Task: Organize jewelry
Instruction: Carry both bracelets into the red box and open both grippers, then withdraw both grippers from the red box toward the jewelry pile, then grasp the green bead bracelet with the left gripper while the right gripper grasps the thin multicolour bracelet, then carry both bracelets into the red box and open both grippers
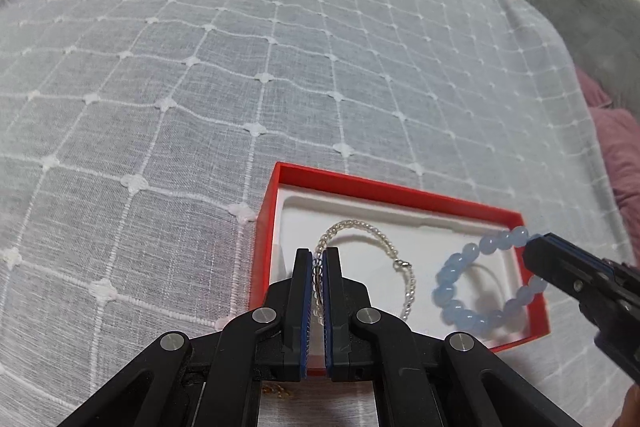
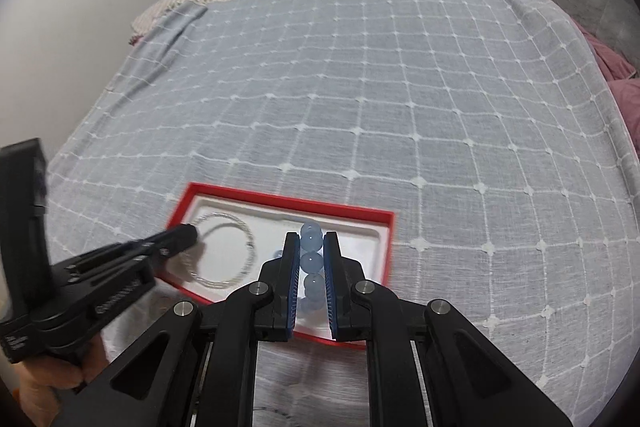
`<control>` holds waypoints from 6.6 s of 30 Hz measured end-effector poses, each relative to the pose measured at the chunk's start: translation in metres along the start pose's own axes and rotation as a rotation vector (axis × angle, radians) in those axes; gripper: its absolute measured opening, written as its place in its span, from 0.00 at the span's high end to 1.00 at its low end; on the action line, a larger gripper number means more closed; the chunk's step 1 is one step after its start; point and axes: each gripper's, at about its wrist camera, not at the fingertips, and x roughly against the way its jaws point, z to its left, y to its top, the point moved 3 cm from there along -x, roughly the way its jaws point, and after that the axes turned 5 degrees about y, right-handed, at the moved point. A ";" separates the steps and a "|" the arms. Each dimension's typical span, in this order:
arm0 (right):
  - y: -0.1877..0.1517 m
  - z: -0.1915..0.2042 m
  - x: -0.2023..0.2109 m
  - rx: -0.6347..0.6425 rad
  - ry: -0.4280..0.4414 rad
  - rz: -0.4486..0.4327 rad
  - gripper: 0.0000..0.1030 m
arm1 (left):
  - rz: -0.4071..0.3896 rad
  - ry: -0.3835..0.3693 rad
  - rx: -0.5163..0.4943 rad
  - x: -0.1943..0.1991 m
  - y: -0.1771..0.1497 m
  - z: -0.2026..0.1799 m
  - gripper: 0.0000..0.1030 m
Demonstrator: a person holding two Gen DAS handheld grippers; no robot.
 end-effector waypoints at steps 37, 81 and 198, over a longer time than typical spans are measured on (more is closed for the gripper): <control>-0.099 -0.009 0.029 -0.004 -0.023 0.155 0.40 | 0.200 0.128 -0.202 0.040 -0.075 0.031 0.12; -0.152 0.033 0.015 0.199 -0.013 0.176 0.97 | 0.119 -0.056 -0.313 0.058 -0.110 -0.007 0.42; -0.002 0.025 0.042 0.115 0.087 -0.135 0.98 | -0.135 0.089 -0.062 0.005 0.004 -0.013 0.98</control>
